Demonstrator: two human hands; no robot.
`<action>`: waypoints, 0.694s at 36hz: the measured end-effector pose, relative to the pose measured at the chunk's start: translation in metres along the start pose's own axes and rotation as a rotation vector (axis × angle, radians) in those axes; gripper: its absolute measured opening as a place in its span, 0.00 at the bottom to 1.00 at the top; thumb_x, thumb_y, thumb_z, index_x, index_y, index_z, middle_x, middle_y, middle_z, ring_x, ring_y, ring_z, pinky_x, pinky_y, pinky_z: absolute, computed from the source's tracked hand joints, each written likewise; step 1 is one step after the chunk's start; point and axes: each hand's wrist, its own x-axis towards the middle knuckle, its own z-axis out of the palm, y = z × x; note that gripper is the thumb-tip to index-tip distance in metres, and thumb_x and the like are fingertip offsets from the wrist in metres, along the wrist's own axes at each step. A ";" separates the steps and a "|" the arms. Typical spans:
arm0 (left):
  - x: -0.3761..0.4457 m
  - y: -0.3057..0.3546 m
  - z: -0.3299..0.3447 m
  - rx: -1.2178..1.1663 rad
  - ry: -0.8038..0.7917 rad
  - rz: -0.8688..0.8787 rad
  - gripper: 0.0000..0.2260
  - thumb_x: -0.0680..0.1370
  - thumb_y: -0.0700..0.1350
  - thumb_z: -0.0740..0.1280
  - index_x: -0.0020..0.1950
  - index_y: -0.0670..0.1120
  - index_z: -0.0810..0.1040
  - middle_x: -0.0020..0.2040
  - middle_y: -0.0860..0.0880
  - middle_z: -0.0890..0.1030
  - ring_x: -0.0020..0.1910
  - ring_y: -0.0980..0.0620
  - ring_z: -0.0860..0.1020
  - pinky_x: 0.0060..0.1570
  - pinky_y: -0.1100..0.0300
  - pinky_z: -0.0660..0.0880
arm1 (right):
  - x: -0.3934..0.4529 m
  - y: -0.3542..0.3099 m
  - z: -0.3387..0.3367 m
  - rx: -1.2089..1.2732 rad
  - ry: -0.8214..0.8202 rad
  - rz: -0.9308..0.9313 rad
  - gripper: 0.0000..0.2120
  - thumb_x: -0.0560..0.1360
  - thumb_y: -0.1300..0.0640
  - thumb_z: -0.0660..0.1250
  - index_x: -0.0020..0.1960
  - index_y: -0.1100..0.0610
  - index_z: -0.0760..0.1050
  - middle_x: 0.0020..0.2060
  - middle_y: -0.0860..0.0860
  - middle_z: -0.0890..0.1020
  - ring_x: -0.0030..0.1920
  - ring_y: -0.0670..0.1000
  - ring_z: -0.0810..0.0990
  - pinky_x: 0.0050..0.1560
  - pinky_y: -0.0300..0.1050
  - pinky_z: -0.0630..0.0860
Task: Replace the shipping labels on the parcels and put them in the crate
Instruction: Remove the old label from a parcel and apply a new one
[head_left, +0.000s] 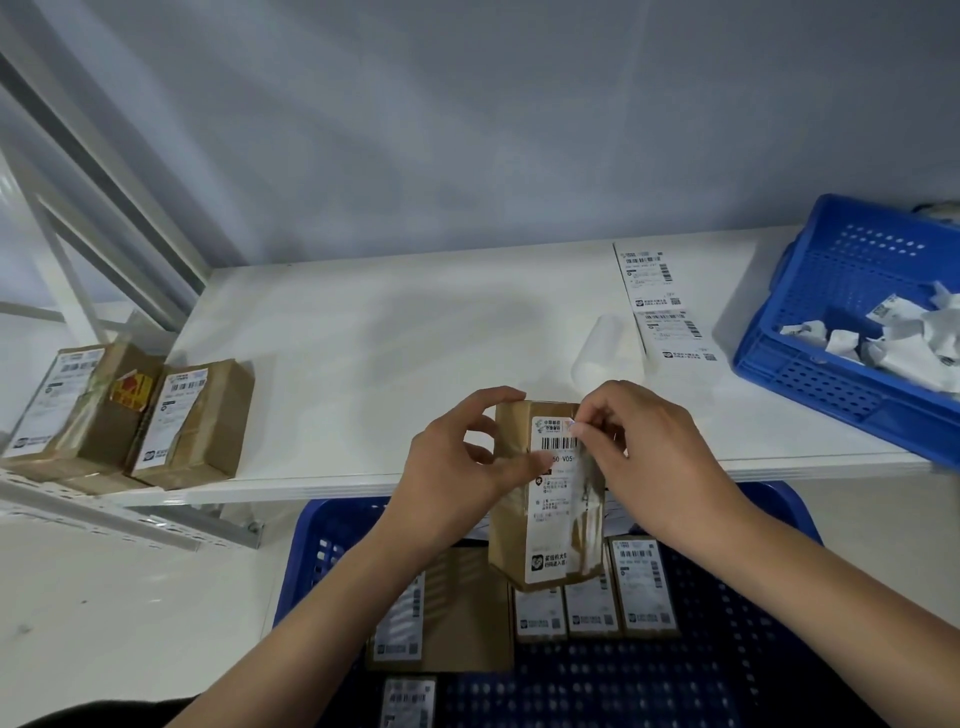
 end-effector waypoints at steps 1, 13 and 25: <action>0.000 0.000 0.000 -0.012 -0.004 -0.004 0.21 0.71 0.54 0.79 0.60 0.65 0.77 0.52 0.56 0.82 0.42 0.62 0.82 0.36 0.67 0.78 | 0.000 -0.001 0.000 -0.009 0.003 -0.005 0.01 0.80 0.58 0.67 0.49 0.53 0.76 0.43 0.42 0.77 0.46 0.38 0.75 0.47 0.31 0.71; 0.002 -0.002 0.005 0.006 -0.056 -0.024 0.20 0.76 0.50 0.75 0.65 0.59 0.74 0.55 0.53 0.80 0.46 0.52 0.84 0.36 0.63 0.81 | -0.007 -0.009 0.002 -0.126 -0.005 0.000 0.04 0.82 0.59 0.61 0.49 0.52 0.70 0.44 0.44 0.73 0.41 0.46 0.75 0.42 0.45 0.74; 0.005 -0.004 0.001 -0.102 -0.069 -0.066 0.17 0.76 0.48 0.75 0.62 0.60 0.75 0.54 0.49 0.82 0.44 0.51 0.86 0.43 0.53 0.84 | -0.008 -0.008 0.006 -0.310 0.088 -0.260 0.14 0.72 0.72 0.70 0.44 0.56 0.69 0.39 0.48 0.73 0.31 0.50 0.70 0.27 0.45 0.68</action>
